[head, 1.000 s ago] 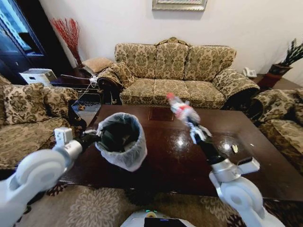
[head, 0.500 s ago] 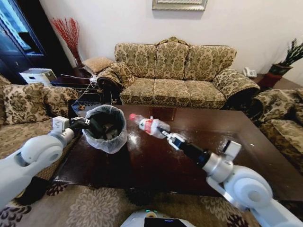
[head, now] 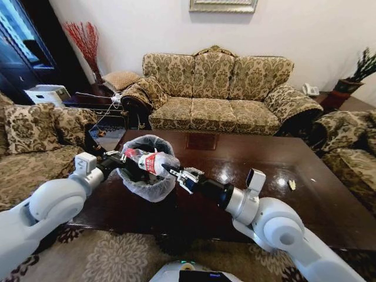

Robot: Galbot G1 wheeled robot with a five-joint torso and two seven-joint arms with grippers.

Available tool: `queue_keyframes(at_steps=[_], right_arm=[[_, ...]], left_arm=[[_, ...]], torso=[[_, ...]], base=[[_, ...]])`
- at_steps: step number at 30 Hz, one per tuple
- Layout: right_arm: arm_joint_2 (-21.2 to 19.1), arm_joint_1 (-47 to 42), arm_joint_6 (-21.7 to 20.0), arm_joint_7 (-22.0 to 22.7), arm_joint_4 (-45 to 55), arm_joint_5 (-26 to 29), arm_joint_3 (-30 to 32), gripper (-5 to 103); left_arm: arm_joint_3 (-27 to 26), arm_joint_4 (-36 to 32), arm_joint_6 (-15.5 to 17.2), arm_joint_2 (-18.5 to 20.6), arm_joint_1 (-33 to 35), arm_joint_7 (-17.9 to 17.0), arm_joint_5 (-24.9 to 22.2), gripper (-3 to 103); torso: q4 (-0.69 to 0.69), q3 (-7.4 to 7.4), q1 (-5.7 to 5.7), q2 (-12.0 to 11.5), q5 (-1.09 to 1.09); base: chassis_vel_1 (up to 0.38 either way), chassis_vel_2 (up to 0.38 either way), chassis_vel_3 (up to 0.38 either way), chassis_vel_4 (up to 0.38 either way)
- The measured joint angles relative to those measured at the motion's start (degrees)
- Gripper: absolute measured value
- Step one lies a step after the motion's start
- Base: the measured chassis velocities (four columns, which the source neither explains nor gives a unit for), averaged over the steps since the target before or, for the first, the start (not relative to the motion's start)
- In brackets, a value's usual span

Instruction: Move to the front of the table and place the trash on the table into the trash bin.

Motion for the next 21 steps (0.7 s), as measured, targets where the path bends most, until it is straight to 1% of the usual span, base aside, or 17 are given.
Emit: queue_keyframes(at_steps=[4, 5, 10, 11, 12, 13, 15, 16, 17, 19, 20, 21], right_arm=[[-1.32, -2.2, -0.79, 0.83, 0.0, -0.75, 1.59, 16], [-1.57, -2.52, -1.26, 1.88, 0.0, -0.87, 1.53, 16], [-0.74, -1.63, -1.53, 3.08, 0.01, -1.03, 0.13, 16], [-0.16, -1.25, -1.3, 3.42, 0.02, -1.34, -0.5, 13], [0.95, -1.04, -0.62, 2.95, 0.01, -1.98, -1.28, 16], [0.95, -1.04, -0.62, 2.95, 0.01, -1.98, -1.28, 16], [2.73, -1.22, 0.48, 0.88, 0.03, -3.55, -2.15, 27], [4.25, -1.39, 1.23, -0.2, -0.38, -6.34, -3.22, 32], [4.25, -1.39, 1.23, -0.2, -0.38, -6.34, -3.22, 32], [5.79, -1.2, 2.18, -0.64, -1.71, -10.11, -4.98, 43], [6.21, -0.96, 2.37, -0.62, -2.14, -11.05, -5.49, 43], [6.8, -0.47, 2.49, -0.25, -2.76, -12.31, -6.2, 48]], left_arm=[[0.01, 0.34, -0.01, -0.4, 0.07, -0.05, 0.16, 1], [0.19, 0.4, -0.07, -0.53, -0.03, -0.06, 0.2, 1], [0.53, -0.33, -0.08, -0.56, -0.23, 0.07, -0.15, 1], [0.52, -0.67, -0.08, -0.57, -0.22, 0.1, -0.32, 1], [0.43, -1.47, 0.02, -0.68, -0.16, 0.06, -1.22, 1], [0.43, -1.47, 0.02, -0.68, -0.16, 0.06, -1.22, 1], [0.04, -2.69, 0.77, -0.96, 0.09, -0.15, -2.55, 1], [-0.23, -3.61, 1.13, -1.12, 0.42, -0.26, -3.33, 1], [-0.23, -3.61, 1.13, -1.12, 0.42, -0.26, -3.33, 1], [-0.41, -4.66, 1.33, -1.33, 0.86, -0.37, -4.07, 1], [-0.42, -4.99, 1.39, -1.43, 0.96, -0.38, -4.23, 1], [-0.43, -5.38, 1.47, -1.55, 1.08, -0.41, -4.38, 1]], torso=[[-0.01, 0.0, 0.0, 0.0, 0.01], [-0.01, 0.0, 0.0, 0.0, 0.02], [0.0, 0.0, 0.0, 0.0, 0.0], [0.0, 0.0, 0.0, 0.0, 0.01], [0.0, 0.0, 0.0, 0.0, 0.01], [0.0, 0.0, 0.0, 0.0, 0.01], [0.0, 0.0, 0.0, 0.0, 0.01], [-0.01, 0.0, 0.0, 0.0, 0.02], [-0.01, 0.0, 0.0, 0.0, 0.02], [-0.01, 0.0, 0.0, 0.0, 0.02], [0.0, 0.0, 0.0, 0.0, 0.01], [0.0, 0.0, 0.0, 0.0, 0.01]], base=[[0.0, 0.0, 0.0, 0.0], [0.0, 0.0, 0.0, 0.0], [0.0, 0.0, 0.0, 0.0], [0.0, 0.0, 0.0, 0.0], [0.0, 0.0, 0.0, 0.0], [0.0, 0.0, 0.0, 0.0], [0.0, 0.0, 0.0, 0.0], [0.0, 0.0, 0.0, 0.0], [0.0, 0.0, 0.0, 0.0], [0.0, 0.0, 0.0, 0.0], [0.0, 0.0, 0.0, 0.0], [0.0, 0.0, 0.0, 0.0]])
